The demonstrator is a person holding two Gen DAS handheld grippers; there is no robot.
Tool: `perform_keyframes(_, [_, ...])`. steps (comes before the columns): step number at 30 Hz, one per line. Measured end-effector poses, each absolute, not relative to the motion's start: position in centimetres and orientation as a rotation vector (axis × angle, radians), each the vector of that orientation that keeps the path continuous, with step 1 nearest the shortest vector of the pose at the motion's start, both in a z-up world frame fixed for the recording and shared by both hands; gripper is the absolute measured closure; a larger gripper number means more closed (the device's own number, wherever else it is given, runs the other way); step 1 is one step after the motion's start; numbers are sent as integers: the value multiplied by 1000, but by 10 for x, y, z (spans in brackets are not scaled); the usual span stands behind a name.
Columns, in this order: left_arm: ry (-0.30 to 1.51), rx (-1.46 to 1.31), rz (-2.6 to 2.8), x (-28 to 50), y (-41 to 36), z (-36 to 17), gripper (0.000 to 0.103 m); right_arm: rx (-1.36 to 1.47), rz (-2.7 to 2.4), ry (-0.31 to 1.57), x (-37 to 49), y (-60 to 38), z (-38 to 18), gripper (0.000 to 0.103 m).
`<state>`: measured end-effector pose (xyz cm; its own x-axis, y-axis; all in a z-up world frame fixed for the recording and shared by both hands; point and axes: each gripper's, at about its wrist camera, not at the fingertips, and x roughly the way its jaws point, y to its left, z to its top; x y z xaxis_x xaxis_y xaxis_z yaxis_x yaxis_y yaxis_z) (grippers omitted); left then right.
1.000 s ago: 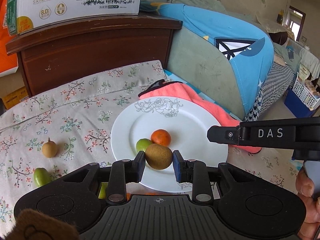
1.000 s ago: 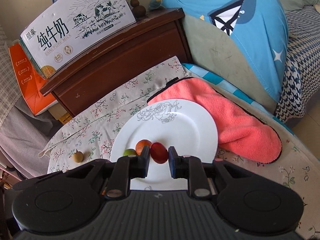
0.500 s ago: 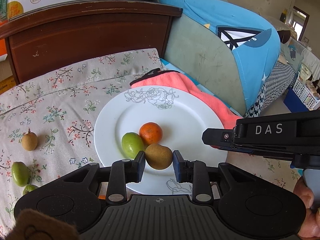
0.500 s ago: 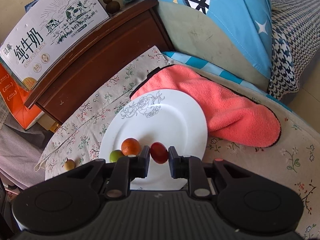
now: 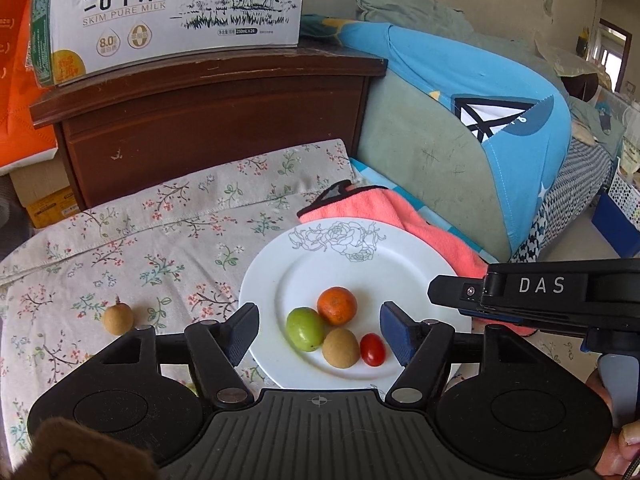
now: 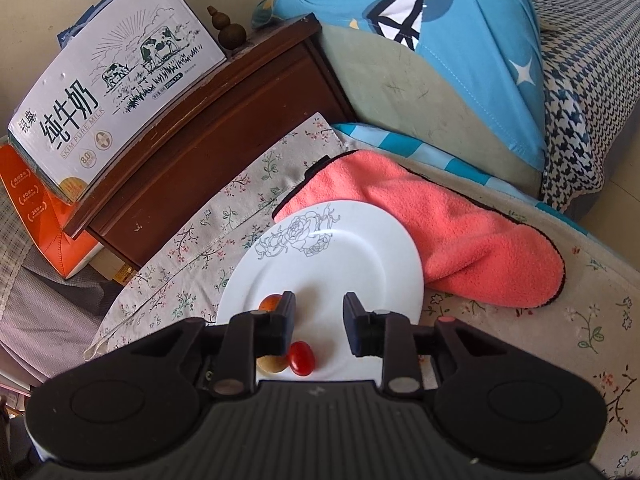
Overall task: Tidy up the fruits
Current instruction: 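Withdraw both open tools from the plate back to the fruit row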
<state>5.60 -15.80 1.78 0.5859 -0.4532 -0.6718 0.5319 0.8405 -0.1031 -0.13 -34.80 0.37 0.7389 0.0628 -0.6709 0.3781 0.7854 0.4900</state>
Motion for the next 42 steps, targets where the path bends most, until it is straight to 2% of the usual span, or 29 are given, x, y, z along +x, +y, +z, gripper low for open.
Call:
perform_keyframes(3, [761,92,-553,59,-145,25,35,635,-182,745,0,-345,5,68])
perform_keyframes(5, [755,80,-556,58,-135,30,35,632,-168,752,0,-343,5,68])
perform_keyframes(8, [747,73,-541,57,-119,38,24,624,-138,752,-1,-339,6,68])
perform_keyframes(13, [742,88,-489,62,-87,44,23,545,-58,715,-7,-321,16,67])
perform_keyframes(15, [750,62,-481,63,-74,45,21,512,-31,710,-8,-312,19,58])
perform_keyframes(18, [757,9,-484,65,-57,48,17,481,7,715,-10,-300,20,50])
perform_keyframes(20, [758,-12,-463,66,-44,48,16,463,36,711,-12,-293,22,50])
perform_keyframes(22, [761,-38,-438,69,-33,47,15,446,62,702,-15,-286,23,45])
perform_keyframes(24, [758,-62,-417,71,-21,45,15,443,77,691,-19,-282,23,35])
perform_keyframes(27, [774,-65,-397,73,-9,41,15,445,91,694,-24,-276,20,32])
perform_keyframes(35, [820,88,-454,61,-3,16,15,410,97,781,-31,-259,0,30])
perform_keyframes(42, [803,255,-525,45,-6,-6,17,358,90,836,-28,-244,-18,33])
